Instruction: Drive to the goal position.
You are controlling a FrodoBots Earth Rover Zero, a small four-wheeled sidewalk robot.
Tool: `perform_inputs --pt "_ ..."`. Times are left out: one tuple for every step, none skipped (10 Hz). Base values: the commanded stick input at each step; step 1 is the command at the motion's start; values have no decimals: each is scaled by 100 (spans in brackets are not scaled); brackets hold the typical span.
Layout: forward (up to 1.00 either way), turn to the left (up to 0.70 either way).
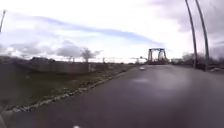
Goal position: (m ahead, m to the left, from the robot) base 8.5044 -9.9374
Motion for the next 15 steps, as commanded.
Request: perform_inputs --pt "70 -6" --pt "70 -14" --pt "70 -14" --pt "70 -14" --pt "70 -14" --pt "70 -14" --pt "70 -14" --pt "70 -14" --pt "58 -20" --pt "45 -27" --pt "45 -27" --pt "45 -27" --pt "45 -27" --pt "45 -27" --pt "45 -27"
